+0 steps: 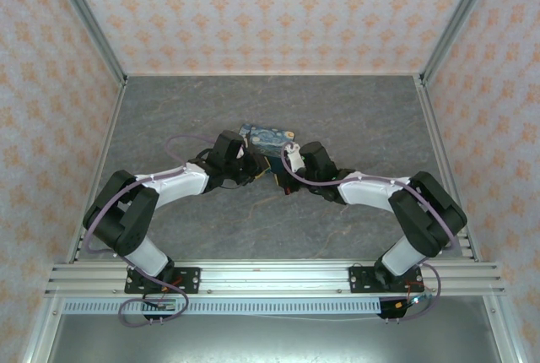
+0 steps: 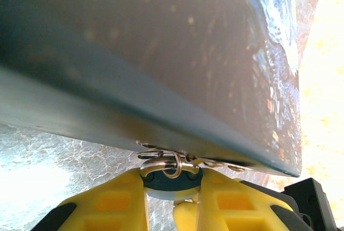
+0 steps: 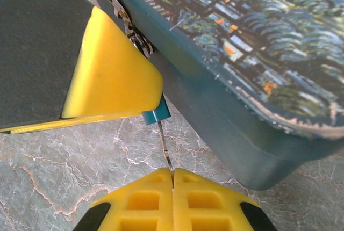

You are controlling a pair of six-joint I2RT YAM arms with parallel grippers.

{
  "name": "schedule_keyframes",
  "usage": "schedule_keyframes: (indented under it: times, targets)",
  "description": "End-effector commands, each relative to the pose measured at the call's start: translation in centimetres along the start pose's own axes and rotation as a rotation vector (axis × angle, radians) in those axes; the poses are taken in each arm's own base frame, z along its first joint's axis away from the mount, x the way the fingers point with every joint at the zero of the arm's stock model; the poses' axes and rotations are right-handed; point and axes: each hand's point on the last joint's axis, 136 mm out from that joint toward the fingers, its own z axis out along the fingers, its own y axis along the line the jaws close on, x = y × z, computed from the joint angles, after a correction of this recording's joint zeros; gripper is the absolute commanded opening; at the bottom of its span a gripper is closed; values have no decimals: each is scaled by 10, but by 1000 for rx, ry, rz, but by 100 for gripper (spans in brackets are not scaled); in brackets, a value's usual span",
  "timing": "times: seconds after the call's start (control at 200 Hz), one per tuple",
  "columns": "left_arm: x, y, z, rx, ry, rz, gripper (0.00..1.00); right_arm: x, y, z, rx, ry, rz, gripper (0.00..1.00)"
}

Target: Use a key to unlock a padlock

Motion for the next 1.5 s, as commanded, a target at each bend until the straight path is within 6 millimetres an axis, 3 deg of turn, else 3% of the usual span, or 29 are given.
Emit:
schedule_keyframes:
  times: [0.0, 0.3, 1.146, 1.376, 1.496]
  targets:
    - [0, -25, -8, 61, 1, 14, 22, -19, 11, -1, -34, -53, -15, 0]
    - [1, -23, -7, 57, 3, 11, 22, -19, 10, -4, -25, -67, -11, 0]
    - [6, -46, -14, 138, 31, -7, 22, -52, 16, 2, -58, -215, -59, 0]
    - [9, -43, -11, 128, 36, 1, 22, -75, 38, -4, -182, -294, -1, 0]
    - [8, -37, -3, 123, 36, -10, 22, -75, 41, -6, -213, -298, 53, 0]
